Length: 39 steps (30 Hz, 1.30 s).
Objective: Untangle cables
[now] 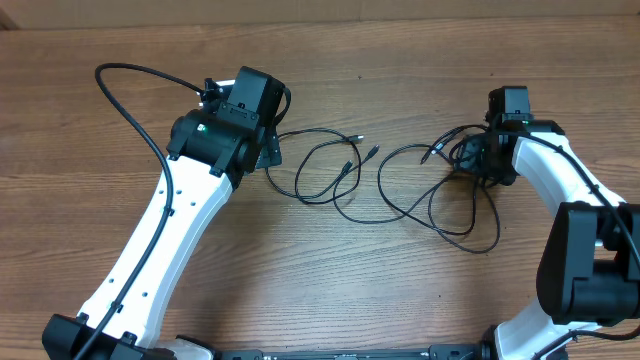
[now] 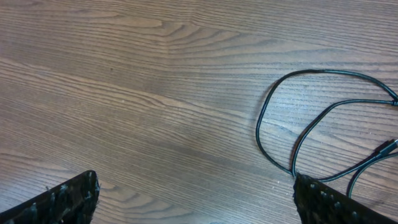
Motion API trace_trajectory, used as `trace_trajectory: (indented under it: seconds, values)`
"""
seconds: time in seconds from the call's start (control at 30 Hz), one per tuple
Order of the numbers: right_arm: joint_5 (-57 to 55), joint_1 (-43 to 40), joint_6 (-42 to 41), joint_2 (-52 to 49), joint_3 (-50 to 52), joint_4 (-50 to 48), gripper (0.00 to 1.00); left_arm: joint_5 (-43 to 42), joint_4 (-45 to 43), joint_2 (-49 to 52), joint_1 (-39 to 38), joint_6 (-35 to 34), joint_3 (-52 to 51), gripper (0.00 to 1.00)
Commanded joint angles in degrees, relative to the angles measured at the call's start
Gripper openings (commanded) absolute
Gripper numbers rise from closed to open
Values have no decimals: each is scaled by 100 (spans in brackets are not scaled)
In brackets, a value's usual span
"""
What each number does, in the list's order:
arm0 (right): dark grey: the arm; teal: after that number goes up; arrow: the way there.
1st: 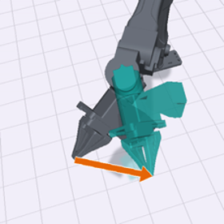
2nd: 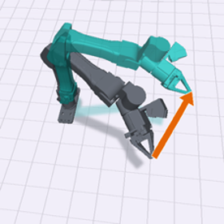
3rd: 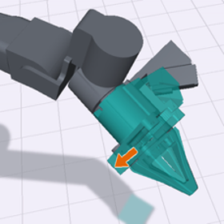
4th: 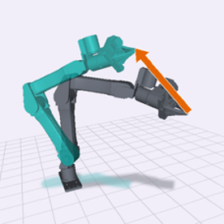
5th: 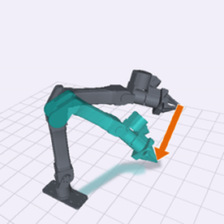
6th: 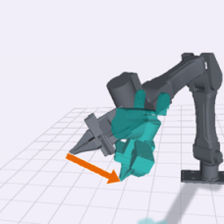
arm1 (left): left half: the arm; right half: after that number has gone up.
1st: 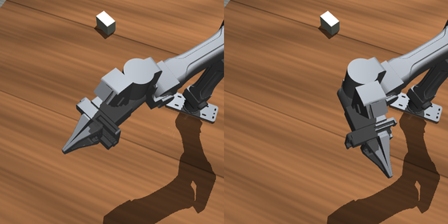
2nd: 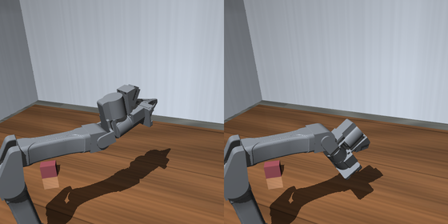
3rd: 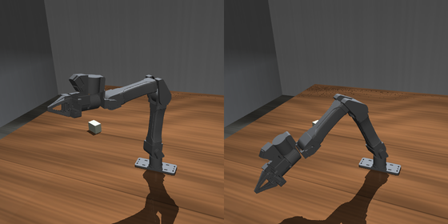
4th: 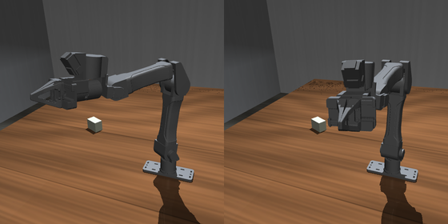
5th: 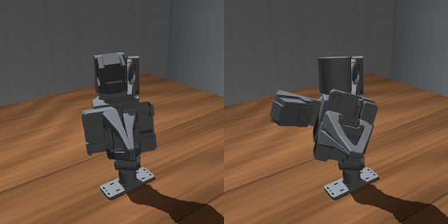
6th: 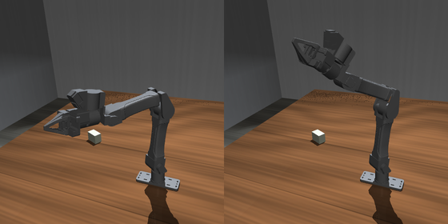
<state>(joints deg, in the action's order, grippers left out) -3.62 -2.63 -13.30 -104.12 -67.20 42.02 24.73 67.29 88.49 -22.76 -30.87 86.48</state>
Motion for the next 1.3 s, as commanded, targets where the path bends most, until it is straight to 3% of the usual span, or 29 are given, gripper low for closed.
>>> trace_trajectory:
  seconds: [0.0, 0.03, 0.1, 0.17, 0.53, 0.87, 0.93, 1.1, 1.27]
  values:
    - [-236, -42, -87, 4, 20, -146, 63, 114, -20, -138, 26, 107, -31, 100]
    - [-234, -42, -87, 4, 44, -232, 54, 114, -20, -138, 26, 107, -31, 100]
    - [-229, -39, -87, 4, 160, -479, 21, 114, -20, -138, 26, 107, -31, 100]
    - [-229, -39, -87, 4, 273, -654, 4, 114, -20, -138, 26, 107, -31, 100]
    - [501, -39, -17, 107, -98, -529, 4, 114, -20, -138, 26, 107, -31, 100]
    - [1346, -52, -22, 1215, -3215, 892, 4, 114, -20, -138, 26, 109, -31, 99]
    - [1198, -83, -22, 1305, -3604, 890, 4, 114, -22, -138, 26, 107, -31, 100]
    - [-498, -393, -22, 1353, -4374, 802, 4, 114, -22, -138, 26, 107, -31, 100]
    - [-643, -1287, -44, 1342, -4371, 824, 4, 114, -20, -138, 26, 107, -31, 100]
